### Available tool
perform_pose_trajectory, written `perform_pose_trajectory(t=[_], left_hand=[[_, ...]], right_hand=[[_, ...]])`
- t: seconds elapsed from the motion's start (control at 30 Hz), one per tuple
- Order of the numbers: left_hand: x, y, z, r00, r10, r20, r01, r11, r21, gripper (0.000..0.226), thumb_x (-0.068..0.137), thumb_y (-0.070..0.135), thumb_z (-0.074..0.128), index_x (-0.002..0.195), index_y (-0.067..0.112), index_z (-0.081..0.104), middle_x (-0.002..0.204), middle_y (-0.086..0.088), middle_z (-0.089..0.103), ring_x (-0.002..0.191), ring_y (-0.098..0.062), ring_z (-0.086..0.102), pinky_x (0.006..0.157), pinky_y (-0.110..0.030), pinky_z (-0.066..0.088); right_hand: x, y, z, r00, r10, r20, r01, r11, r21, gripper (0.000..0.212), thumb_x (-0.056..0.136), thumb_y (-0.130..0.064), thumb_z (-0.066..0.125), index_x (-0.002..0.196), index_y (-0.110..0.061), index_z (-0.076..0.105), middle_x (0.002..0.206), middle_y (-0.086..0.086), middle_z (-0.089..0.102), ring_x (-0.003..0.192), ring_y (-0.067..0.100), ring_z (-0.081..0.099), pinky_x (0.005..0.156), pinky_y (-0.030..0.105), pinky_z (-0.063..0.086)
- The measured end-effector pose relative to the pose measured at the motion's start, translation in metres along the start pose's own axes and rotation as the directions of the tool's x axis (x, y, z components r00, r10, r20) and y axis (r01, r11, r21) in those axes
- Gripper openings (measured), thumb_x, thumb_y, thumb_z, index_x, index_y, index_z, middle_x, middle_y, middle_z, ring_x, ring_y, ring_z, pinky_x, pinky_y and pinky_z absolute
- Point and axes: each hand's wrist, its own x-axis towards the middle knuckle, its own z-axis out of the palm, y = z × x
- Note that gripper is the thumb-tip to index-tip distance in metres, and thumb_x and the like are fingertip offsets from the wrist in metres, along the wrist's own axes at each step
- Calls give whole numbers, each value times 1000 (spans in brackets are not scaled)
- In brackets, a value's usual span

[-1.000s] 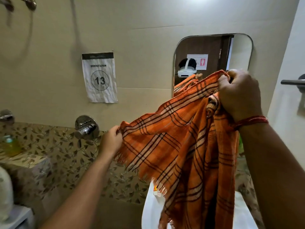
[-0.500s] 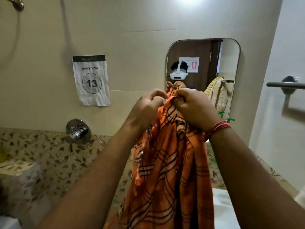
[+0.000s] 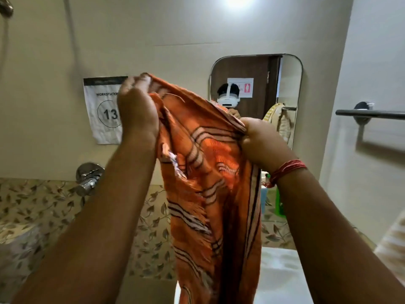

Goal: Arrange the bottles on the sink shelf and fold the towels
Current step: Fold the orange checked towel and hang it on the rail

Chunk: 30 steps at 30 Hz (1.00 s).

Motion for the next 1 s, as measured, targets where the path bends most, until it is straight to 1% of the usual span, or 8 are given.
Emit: perform_pose_trajectory(t=[0.1,0.17,0.3,0.47,0.67,0.83,0.93,1.0], left_hand=[[13,5,-19,989,141,-47,-113,917,383,19,99,18,52,101,10,69,97,-3,71,90,-17,67,86,-37,55],[-16,-1,-17,941,74,331,-214,887,409,16,99,29,60,109,18,66,93,8,73,88,-8,68,76,-23,54],[-62,-9,-7,566,-232,791,-323,821,472,44,80,72,63,91,30,69,77,7,72,70,-9,67,63,-23,50],[-46,-13,-14,808,73,585,-441,733,518,19,93,17,62,88,27,77,71,15,74,65,2,65,63,-21,50],[-25,-28,-37,959,6,284,-176,798,577,27,92,19,52,74,26,71,64,17,63,60,-1,52,52,-21,41],[-46,-44,-31,783,-40,621,-337,812,477,44,87,25,69,129,27,54,124,6,65,110,-6,66,93,-22,53],[-61,-44,-21,586,-131,800,-396,815,424,42,88,37,68,129,29,59,120,11,69,111,-4,66,93,-21,53],[-64,-45,-18,606,-163,779,-381,800,464,20,91,31,64,106,22,73,99,3,76,93,-13,71,83,-35,58]], right_hand=[[-2,0,-5,996,29,-87,-24,998,49,23,90,2,47,101,-11,63,87,2,60,77,19,54,55,10,34],[2,-13,-9,992,-22,-123,33,996,86,21,92,0,44,101,-15,55,81,-5,55,68,9,50,54,3,36],[9,-41,-10,964,-242,-111,241,970,-27,32,89,-3,54,120,-3,44,94,12,64,79,27,58,74,37,51],[4,-30,-11,978,-175,-115,174,985,-25,16,93,-5,48,108,-6,52,96,15,64,83,33,62,72,45,54],[-16,-3,7,997,-42,-70,36,996,-77,14,92,-7,54,102,-12,61,98,4,58,92,24,57,74,28,43],[-12,-15,12,994,-57,-88,56,998,-20,15,94,-9,52,108,-12,54,89,8,65,77,26,58,63,32,47],[-8,-22,15,986,-154,-72,147,985,-90,7,94,-16,59,98,-13,55,91,7,66,79,24,61,65,29,44],[-7,-22,14,985,-163,-57,156,982,-108,4,95,-16,58,97,-13,57,91,6,66,80,23,61,66,27,43]])
